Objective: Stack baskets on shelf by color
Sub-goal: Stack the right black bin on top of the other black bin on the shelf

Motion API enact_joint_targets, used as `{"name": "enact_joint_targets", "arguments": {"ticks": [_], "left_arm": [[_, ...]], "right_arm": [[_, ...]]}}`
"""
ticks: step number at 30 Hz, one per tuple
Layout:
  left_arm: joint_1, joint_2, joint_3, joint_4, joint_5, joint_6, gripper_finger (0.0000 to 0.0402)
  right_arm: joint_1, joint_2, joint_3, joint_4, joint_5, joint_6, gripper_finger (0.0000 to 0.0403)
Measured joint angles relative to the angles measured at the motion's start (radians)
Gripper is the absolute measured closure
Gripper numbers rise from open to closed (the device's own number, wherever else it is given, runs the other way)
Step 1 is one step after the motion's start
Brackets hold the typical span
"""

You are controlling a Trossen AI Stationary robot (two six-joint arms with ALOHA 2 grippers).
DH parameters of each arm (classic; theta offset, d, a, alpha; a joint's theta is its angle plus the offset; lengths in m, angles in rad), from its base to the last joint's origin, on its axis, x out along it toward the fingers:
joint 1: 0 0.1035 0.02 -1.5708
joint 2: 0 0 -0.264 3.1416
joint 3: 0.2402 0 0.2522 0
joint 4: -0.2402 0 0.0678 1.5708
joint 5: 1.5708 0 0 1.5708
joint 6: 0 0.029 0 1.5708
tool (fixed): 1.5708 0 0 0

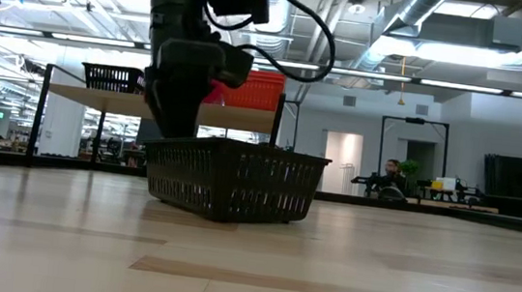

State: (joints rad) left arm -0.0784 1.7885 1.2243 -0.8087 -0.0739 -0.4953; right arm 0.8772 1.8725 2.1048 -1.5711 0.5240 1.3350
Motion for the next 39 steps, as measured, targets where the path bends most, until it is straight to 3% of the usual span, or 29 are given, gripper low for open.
{"name": "enact_joint_targets", "arguments": {"ticks": [7,15,21,29,34,39], "left_arm": [[0.000,0.000,-0.036,0.044,0.016,-0.011,0.0260],[0.000,0.000,-0.036,0.054,0.010,0.016,0.0389],[0.000,-0.010,-0.019,0.023,0.102,0.055,0.0399],[0.003,-0.138,0.153,-0.182,0.162,0.222,0.0401],[0.039,-0.231,0.330,-0.381,0.090,0.364,0.0401],[0.114,-0.291,0.542,-0.581,-0.082,0.562,0.0401]], "right_arm": [[0.000,0.000,0.000,0.000,0.000,0.000,0.0333],[0.000,0.000,0.000,0.000,0.000,0.000,0.0333],[-0.001,0.000,0.000,0.000,0.000,0.000,0.0333],[-0.011,0.000,0.000,0.000,0.000,-0.001,0.0333],[-0.026,0.000,0.000,0.000,0.000,-0.008,0.0333],[-0.043,0.000,0.000,0.000,0.000,-0.021,0.0333]]}}
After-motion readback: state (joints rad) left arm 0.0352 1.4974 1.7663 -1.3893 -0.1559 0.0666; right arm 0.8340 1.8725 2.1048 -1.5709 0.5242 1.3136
